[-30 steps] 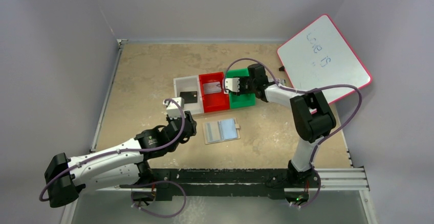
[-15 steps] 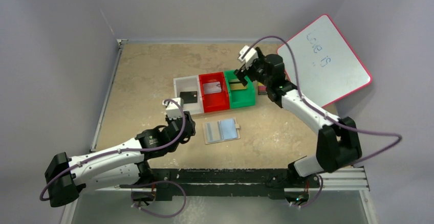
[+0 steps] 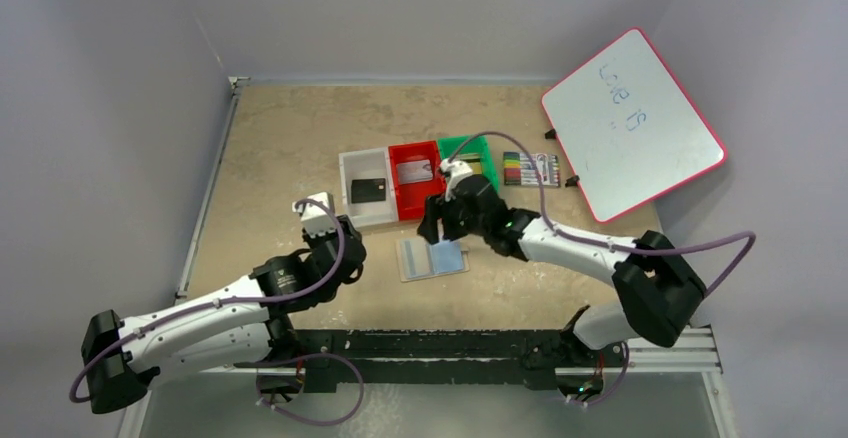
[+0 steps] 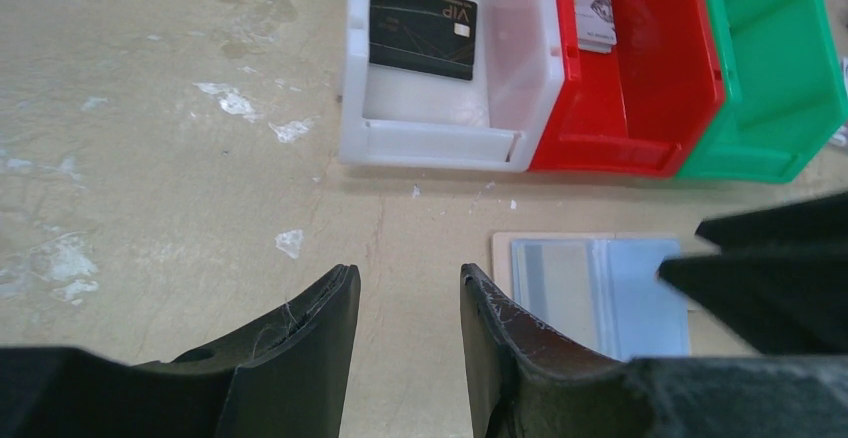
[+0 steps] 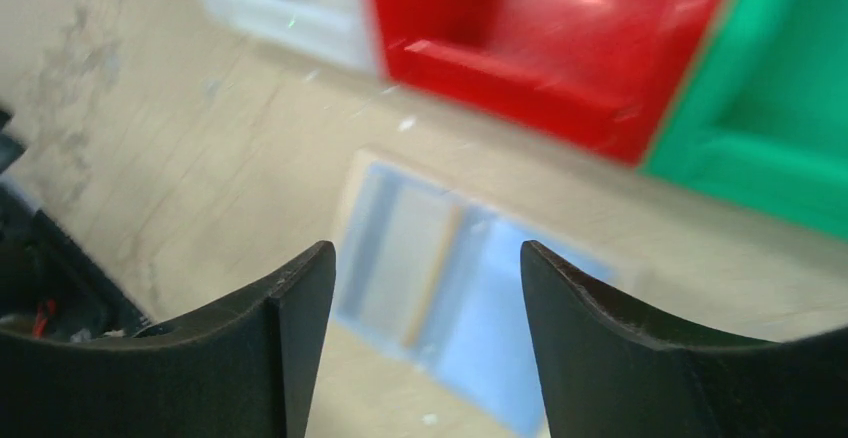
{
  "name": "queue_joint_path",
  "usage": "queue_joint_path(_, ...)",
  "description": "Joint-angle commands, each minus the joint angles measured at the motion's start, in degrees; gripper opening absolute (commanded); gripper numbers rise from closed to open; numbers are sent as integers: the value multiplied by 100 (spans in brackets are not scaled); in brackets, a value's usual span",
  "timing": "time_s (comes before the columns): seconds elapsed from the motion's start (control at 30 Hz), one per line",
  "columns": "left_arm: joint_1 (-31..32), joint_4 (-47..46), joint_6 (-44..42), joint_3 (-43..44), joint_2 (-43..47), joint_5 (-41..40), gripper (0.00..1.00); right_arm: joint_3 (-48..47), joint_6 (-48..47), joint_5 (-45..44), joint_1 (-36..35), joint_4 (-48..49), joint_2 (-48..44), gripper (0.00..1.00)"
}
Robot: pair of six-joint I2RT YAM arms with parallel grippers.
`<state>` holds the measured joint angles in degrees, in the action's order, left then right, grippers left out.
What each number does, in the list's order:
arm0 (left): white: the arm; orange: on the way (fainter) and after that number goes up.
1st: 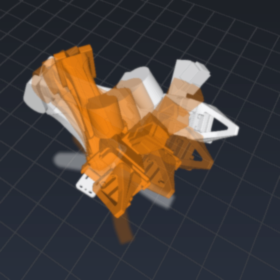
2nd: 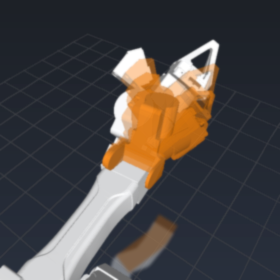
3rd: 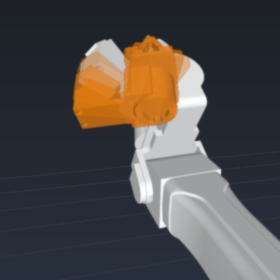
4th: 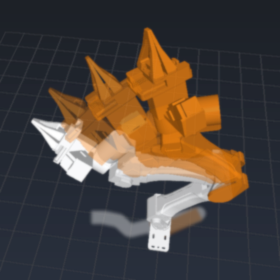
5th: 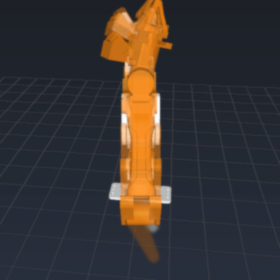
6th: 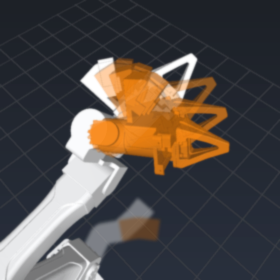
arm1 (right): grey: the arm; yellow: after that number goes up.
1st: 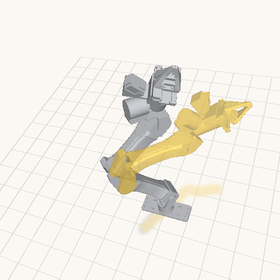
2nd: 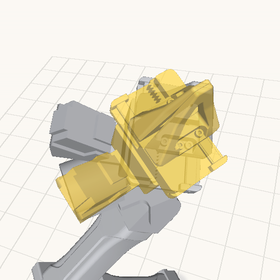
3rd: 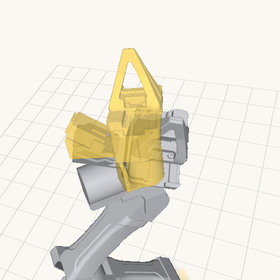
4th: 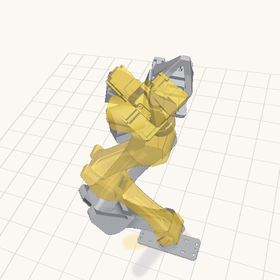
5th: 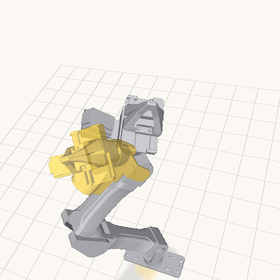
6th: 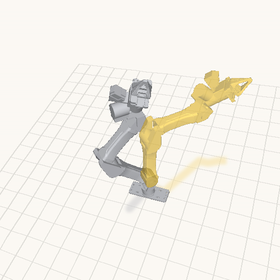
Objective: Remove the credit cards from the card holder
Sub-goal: Remove the credit card from the card holder.
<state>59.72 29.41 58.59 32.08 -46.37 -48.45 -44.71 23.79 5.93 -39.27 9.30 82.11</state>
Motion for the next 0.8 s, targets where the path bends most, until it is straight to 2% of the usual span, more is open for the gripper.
queue_joint_path(0.0, 17, 420, 307, 71, 167, -598, 42, -78, 1157, -1955, -1088, -345, -337, 67)
queue_joint_path(0.27, 15, 752, 578, 8, 459, -695, 42, -531, 1455, -2743, -1959, -936, 481, 64)
queue_joint_path(0.33, 14, 772, 595, -23, 539, -673, 42, -685, 1479, -2763, -2037, -1023, 698, 61)
queue_joint_path(0.77, 13, 594, 610, -82, 454, -585, 42, -1311, 1299, -2745, -2300, -1365, 1570, 65)
